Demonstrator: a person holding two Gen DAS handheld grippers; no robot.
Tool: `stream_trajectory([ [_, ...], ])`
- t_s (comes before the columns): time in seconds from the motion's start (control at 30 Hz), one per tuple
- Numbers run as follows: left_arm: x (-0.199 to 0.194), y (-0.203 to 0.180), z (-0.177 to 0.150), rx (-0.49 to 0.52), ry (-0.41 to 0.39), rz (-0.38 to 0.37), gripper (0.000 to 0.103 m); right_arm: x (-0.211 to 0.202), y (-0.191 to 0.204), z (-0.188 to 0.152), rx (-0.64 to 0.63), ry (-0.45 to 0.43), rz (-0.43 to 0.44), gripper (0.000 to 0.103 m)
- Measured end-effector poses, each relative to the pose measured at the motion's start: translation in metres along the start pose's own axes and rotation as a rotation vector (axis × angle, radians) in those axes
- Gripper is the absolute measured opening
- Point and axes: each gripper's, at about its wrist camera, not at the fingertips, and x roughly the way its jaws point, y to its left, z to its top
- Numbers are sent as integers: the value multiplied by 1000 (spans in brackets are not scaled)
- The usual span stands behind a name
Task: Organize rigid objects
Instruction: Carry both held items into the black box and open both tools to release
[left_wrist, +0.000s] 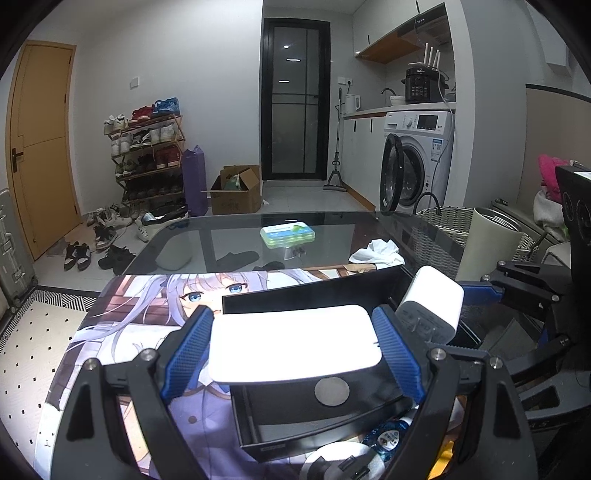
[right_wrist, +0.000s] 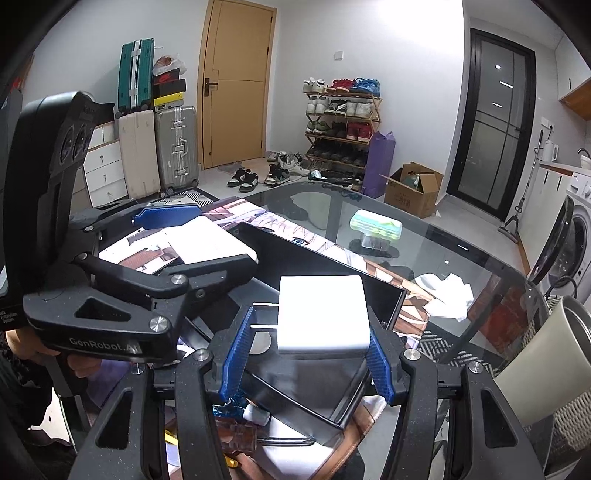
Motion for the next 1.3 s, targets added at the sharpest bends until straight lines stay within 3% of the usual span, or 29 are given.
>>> stream_trajectory([
  [0.87, 18, 5, -7, -12, 15, -29, 87, 17, -18, -9, 15, -4, 32, 59],
  [1.07, 18, 7, -7, -20, 22, -35, 88, 11, -19, -10, 10, -34, -9, 84],
  [1.17, 17, 10, -5, -41, 30, -50, 89, 9, -23, -10, 32, -40, -9, 89],
  [1.3, 8, 17, -3, -78, 21, -68, 99, 4, -26, -10, 43, -54, -8, 101],
])
